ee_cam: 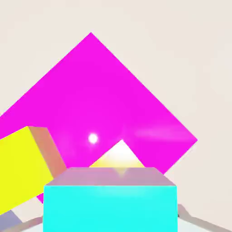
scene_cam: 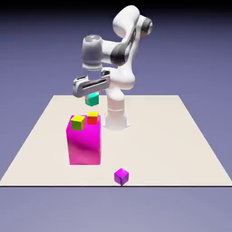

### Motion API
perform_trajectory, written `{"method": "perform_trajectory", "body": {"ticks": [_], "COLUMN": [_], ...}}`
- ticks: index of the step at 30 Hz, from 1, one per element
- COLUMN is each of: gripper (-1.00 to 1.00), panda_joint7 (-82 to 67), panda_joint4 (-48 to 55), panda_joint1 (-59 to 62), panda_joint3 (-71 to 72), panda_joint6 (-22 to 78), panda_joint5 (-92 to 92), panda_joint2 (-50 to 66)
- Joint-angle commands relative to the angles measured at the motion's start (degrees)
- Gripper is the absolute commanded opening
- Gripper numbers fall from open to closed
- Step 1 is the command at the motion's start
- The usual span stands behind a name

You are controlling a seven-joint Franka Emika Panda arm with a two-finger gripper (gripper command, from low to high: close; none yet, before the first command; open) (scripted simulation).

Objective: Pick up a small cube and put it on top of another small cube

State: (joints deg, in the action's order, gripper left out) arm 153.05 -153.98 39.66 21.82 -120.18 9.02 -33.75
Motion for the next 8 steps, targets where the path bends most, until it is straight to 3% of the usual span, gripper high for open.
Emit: {"method": "perform_trajectory", "body": {"ticks": [1,2,8], "gripper": [-1.00,1.00,1.00], "panda_joint7": [0.0,0.0,-0.4], "panda_joint4": [-1.2,-1.2,6.6], "panda_joint1": [0.0,0.0,0.0], "panda_joint3": [0.3,0.3,-1.6], "panda_joint6": [-1.7,-1.7,10.0], "panda_joint5": [0.2,0.2,-0.6], "panda_joint2": [0.6,0.6,-3.4]}}
